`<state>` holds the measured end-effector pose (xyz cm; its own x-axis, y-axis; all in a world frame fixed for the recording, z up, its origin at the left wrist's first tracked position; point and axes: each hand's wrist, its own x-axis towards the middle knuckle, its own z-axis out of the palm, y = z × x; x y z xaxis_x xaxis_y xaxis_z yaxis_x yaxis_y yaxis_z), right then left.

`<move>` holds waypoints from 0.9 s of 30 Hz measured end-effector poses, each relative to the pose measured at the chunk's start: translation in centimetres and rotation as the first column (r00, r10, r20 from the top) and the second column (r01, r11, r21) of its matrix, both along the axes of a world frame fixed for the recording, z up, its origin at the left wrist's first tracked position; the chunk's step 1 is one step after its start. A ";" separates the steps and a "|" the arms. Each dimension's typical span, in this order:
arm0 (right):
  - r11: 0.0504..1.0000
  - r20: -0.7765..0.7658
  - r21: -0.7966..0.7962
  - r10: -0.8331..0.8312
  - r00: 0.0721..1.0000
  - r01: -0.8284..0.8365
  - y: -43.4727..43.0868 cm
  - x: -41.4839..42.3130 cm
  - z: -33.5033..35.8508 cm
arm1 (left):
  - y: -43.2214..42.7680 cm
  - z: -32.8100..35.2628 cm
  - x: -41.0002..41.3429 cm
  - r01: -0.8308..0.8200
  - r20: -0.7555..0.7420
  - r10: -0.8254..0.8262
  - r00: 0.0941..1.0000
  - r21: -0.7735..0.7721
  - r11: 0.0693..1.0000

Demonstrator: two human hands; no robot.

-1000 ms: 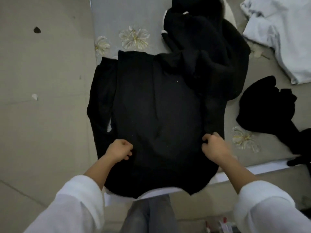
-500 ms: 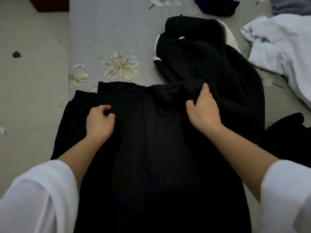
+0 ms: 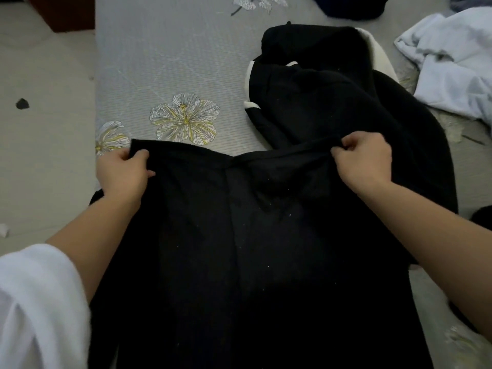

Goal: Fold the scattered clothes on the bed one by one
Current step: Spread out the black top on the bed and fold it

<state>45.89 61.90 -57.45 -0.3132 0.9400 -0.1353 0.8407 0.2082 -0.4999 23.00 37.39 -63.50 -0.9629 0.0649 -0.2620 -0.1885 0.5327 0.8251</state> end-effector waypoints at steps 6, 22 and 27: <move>0.975 -0.273 -0.115 -0.213 0.938 0.188 2.8 -0.9 -0.1 | -1.4 0.5 -3.7 -0.082 -0.011 0.085 0.996 0.173 0.982; 0.827 0.136 0.339 0.429 0.893 -0.449 -2.7 7.9 1.0 | -1.7 -2.1 18.9 0.768 -0.069 -0.896 0.439 -0.490 0.413; 0.928 0.315 0.226 0.218 0.923 -0.297 -2.7 14.2 0.8 | -2.0 -3.4 28.4 0.811 0.043 -0.964 0.263 -0.551 0.197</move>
<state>60.07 59.22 -56.66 -0.5351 0.8447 -0.0112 0.8363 0.5278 -0.1485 51.40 35.35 -66.87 -0.3376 0.8937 -0.2954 0.8137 0.4348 0.3857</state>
